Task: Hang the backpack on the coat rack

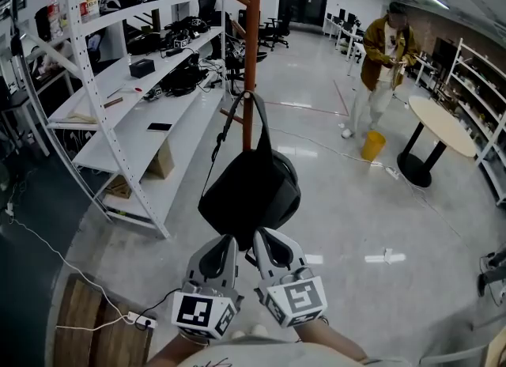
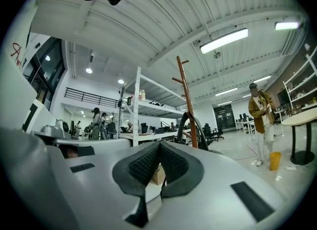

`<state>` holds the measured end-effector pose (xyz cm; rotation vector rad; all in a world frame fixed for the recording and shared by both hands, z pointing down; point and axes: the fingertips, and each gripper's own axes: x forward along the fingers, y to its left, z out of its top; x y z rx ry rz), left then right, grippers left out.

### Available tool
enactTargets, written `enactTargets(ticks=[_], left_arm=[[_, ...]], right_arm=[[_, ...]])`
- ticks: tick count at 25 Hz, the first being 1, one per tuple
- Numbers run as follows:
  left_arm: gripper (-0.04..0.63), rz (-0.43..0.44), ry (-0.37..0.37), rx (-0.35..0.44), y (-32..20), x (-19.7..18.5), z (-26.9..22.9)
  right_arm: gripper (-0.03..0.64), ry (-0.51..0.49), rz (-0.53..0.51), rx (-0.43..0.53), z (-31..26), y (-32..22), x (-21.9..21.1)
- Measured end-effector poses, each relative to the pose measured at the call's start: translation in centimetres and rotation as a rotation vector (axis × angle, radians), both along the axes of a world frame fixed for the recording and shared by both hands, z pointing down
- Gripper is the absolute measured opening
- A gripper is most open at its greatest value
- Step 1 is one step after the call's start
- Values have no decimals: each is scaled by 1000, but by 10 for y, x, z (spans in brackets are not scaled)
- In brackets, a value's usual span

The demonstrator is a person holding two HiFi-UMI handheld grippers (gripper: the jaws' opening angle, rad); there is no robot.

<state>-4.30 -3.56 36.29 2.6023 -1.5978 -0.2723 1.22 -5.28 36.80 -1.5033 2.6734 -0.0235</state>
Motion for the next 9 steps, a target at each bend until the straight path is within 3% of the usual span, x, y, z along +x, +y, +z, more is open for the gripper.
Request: enactTargets(ticks=[9], left_arm=[[25,3,-5,11,3,4,1]], right_arm=[[18,-2,4,1,1,8,2]])
